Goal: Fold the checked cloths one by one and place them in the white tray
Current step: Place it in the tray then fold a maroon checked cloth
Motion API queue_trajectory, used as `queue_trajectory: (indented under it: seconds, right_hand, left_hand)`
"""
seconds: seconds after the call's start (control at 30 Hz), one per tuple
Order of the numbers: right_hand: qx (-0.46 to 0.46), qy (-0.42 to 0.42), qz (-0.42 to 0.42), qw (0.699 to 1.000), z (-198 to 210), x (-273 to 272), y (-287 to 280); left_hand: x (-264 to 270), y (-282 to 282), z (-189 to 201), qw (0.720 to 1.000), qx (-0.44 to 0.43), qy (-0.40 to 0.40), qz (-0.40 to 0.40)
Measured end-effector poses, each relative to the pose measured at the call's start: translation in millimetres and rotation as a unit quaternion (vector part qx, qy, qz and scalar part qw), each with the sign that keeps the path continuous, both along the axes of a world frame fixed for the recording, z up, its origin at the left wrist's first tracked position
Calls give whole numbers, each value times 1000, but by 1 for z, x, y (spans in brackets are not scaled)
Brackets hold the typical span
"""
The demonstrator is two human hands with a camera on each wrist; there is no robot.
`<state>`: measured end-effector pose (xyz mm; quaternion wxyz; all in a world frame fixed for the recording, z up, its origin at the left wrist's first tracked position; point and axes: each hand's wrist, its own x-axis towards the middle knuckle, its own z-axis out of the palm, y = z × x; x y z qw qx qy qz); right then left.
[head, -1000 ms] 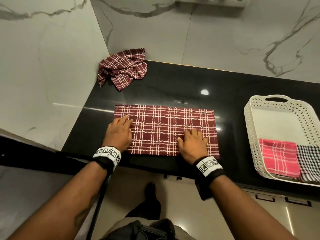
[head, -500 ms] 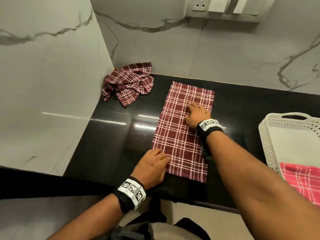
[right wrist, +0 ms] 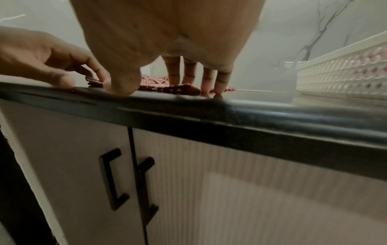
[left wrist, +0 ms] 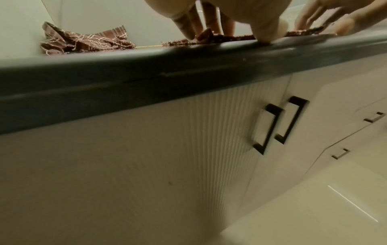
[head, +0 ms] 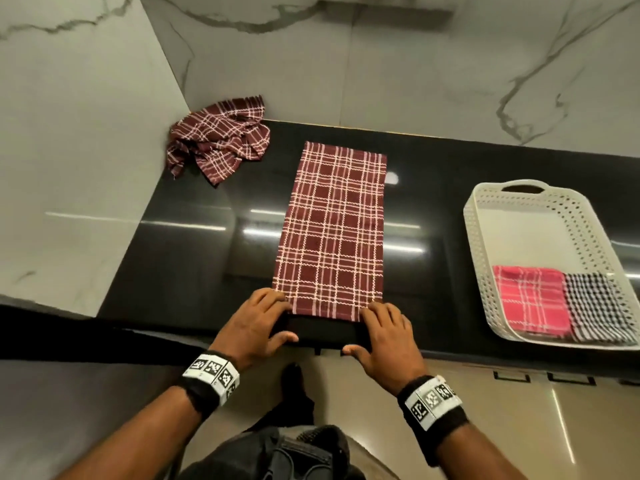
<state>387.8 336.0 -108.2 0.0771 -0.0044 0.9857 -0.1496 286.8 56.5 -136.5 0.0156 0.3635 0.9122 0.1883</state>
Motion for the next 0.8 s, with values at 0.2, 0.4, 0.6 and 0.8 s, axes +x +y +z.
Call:
queue_trajectory:
  seconds: [0.2,0.4,0.6,0.8]
  right_hand:
    - [45,41,30,998,-11,26,20]
    - [39,98,38,994,-8,51,30]
    - [-173,55,26,983,51,68,52]
    - [-480,-50,-61,874,120,35,69]
  left_hand:
    - [47,15,11,996,-49,10,72]
    - [76,15,26,997,-8,47,57]
    - [93,-1,76,974,121,-166,98]
    - [60,-7,138,921,207,-310,111]
